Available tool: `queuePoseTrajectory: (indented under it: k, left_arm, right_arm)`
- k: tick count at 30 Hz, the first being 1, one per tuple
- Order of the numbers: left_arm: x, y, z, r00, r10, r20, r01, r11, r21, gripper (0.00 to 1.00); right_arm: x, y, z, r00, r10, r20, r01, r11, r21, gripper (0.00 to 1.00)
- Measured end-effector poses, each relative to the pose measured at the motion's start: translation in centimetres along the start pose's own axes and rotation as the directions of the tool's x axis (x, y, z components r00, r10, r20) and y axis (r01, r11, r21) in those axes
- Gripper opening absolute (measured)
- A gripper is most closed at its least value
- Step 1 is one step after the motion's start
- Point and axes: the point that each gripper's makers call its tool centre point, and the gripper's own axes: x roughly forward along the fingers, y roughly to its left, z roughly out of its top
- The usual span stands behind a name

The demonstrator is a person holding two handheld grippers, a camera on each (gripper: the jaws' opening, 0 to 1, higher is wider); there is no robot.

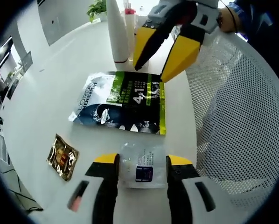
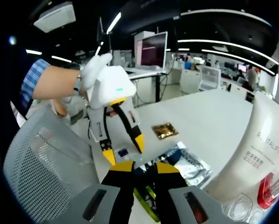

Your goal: Arrange the skincare products in the storage area until every visible bottle or jar stands upright without overlapping.

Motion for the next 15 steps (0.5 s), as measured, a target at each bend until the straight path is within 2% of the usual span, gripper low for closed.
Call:
queuePoseTrajectory:
  k: [7, 10, 11, 12, 15]
  left_arm:
    - [0.0, 0.2, 0.1, 1.000, -0.006, -0.001, 0.006, 1.000, 0.008, 0.39]
    - [-0.1, 0.3, 0.1, 1.000, 0.000, -0.015, 0.000, 1.000, -0.022, 0.40]
    - [-0.3, 0.2, 0.4, 1.000, 0.000, 0.003, 0.000, 0.999, -0.040, 0.41]
    - [-0.6, 0.3, 1.2, 0.999, 0.010, 0.045, -0.007, 0.998, -0.061, 0.42]
    - [-1.8, 0.7, 2.3, 0.994, 0.029, 0.106, -0.016, 0.992, -0.126, 0.44]
  right_arm:
    - [0.0, 0.0, 0.0, 1.000, -0.002, -0.003, 0.002, 1.000, -0.007, 0.09]
    - [-0.1, 0.0, 0.1, 1.000, -0.001, 0.004, 0.001, 1.000, -0.004, 0.10]
    - [-0.1, 0.0, 0.2, 1.000, 0.000, 0.006, 0.000, 1.000, -0.002, 0.10]
    - [-0.1, 0.0, 0.2, 1.000, -0.001, 0.007, 0.001, 1.000, -0.001, 0.11]
    - [-0.1, 0.0, 0.2, 1.000, -0.001, 0.009, 0.001, 1.000, 0.000, 0.11]
